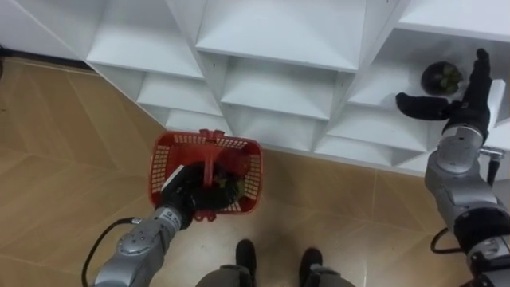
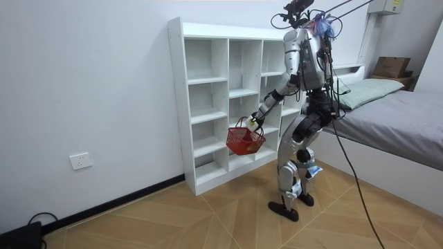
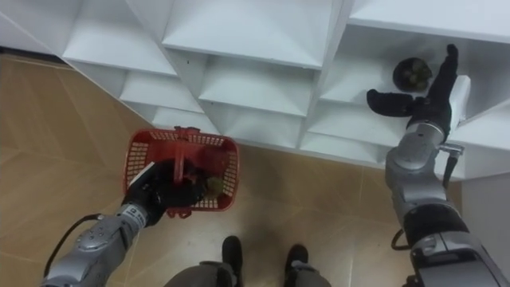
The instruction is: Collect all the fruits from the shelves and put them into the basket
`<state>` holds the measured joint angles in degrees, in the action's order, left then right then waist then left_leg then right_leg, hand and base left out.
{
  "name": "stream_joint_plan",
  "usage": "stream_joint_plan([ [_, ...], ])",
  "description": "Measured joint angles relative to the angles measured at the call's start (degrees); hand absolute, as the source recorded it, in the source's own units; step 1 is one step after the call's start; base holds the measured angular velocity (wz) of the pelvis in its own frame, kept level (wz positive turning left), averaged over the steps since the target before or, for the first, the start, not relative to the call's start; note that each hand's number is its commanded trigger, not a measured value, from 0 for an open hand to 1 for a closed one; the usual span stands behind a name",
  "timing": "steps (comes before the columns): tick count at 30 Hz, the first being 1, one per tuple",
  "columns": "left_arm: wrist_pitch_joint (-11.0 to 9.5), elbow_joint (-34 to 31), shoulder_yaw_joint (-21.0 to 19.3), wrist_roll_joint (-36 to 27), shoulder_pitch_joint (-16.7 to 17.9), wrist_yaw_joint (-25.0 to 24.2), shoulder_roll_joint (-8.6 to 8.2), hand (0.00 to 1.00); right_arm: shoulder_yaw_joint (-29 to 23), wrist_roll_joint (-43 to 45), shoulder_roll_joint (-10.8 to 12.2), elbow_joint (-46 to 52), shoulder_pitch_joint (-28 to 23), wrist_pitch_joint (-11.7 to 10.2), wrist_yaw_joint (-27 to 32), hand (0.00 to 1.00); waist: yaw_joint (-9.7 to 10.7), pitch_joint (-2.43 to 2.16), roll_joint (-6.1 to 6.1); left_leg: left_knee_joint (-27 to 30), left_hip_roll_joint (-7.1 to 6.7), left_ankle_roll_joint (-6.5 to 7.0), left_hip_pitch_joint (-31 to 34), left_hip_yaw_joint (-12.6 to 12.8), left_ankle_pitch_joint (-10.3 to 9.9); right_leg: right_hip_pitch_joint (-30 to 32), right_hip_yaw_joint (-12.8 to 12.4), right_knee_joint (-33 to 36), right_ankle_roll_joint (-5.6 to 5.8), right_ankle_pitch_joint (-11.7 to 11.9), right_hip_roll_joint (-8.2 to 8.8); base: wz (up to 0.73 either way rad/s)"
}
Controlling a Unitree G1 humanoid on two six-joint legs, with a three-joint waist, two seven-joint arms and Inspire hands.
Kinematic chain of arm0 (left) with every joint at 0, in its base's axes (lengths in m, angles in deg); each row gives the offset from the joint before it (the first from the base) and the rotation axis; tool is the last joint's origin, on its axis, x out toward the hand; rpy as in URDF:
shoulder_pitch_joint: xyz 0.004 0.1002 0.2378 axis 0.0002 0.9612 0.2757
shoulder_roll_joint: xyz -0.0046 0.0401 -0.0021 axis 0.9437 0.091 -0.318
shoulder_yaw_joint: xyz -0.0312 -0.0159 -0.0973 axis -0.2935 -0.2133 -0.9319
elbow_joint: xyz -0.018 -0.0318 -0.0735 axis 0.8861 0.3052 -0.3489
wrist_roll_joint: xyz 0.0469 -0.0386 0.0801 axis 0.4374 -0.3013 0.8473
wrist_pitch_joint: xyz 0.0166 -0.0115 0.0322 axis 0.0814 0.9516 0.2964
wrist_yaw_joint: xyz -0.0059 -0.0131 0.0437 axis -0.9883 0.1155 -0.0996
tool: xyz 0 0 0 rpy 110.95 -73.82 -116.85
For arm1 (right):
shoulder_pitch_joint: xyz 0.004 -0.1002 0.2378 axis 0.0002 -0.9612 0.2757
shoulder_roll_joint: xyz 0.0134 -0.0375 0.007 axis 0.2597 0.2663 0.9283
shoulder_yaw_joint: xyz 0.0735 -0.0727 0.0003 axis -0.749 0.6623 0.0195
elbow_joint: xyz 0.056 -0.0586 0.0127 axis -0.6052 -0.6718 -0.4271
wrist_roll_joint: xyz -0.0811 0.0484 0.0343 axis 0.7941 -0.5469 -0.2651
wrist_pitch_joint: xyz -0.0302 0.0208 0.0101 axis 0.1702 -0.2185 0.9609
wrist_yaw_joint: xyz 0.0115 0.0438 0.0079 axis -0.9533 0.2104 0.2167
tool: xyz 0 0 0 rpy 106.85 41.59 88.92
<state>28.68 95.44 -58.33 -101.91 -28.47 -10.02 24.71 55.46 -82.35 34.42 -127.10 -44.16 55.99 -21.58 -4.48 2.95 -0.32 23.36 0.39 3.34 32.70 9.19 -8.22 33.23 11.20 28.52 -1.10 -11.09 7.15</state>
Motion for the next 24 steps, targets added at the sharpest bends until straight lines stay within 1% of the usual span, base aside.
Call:
stream_joint_plan([
  [6, 0.0, 0.01, 0.06, 0.0, 0.04, 0.0, 0.01, 1.0, 0.1, 0.47, 0.01, 0.0, 0.05, -0.03, 0.61, 0.0, -0.5, 0.0, 0.0, -0.01, 0.0, 0.01, 0.05, -0.01, 0.01, 0.0, 0.01, -0.07, 0.0, -0.01, -0.01, 0.0],
  [10, 0.0, 0.11, 0.68, 0.0, 0.04, -0.03, 0.13, 1.0, 1.57, 1.18, 0.0, -0.01, 0.06, -0.03, 0.94, 0.0, -0.43, 0.0, 0.0, -0.01, 0.0, 0.0, 0.08, -0.03, 0.01, 0.0, 0.01, -0.08, 0.0, -0.01, -0.02, 0.0],
  [18, 0.0, 0.11, 0.66, 0.0, -0.01, -0.13, 0.13, 1.0, 1.8, 7.05, 0.01, -0.11, 0.07, -0.03, 0.93, 0.0, -0.82, 0.03, -0.01, 0.01, 0.01, 0.0, 0.06, 0.04, 0.0, 0.04, 0.0, 0.03, 0.0, -0.12, 0.02, 0.0],
  [24, 0.0, 0.1, 0.69, 0.01, -0.02, -0.13, 0.13, 1.0, 2.95, 7.47, 0.0, -0.44, 0.07, -0.03, 1.31, 0.0, -0.79, 0.08, -0.08, -0.05, 0.01, -0.01, 0.08, 0.04, -0.01, 0.07, 0.0, 0.04, 0.0, -0.13, 0.02, 0.0],
])
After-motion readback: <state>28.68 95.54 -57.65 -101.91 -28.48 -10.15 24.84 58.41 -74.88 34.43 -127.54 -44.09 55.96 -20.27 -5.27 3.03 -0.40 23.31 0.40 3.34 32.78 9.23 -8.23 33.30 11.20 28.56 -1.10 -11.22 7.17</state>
